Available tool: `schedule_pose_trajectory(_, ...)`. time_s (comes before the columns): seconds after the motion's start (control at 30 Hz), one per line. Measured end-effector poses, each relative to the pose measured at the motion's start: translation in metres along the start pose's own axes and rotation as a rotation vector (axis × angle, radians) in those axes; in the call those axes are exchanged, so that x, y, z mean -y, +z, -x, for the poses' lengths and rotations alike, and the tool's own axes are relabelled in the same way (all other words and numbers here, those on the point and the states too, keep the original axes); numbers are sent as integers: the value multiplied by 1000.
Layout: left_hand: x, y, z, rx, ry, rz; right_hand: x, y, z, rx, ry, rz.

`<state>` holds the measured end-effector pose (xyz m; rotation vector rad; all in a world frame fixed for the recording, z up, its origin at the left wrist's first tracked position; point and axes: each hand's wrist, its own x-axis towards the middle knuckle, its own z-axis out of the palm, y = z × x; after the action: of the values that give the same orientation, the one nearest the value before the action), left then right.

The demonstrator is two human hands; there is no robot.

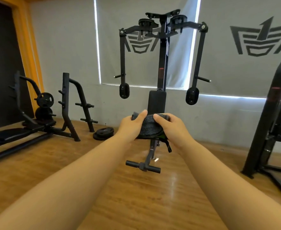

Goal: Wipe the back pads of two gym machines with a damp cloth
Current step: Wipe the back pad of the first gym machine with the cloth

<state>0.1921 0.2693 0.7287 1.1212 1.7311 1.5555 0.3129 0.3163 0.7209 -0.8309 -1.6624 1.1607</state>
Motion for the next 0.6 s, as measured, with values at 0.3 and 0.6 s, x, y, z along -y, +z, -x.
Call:
schedule_pose_trajectory(0.3,28,46,-153,216,-150,213,-65,-16,-134,-104,35,57)
schedule_pose_trajectory(0.6,42,82,-309,282,-95,121,-105,-27,-278,-118,-30,186)
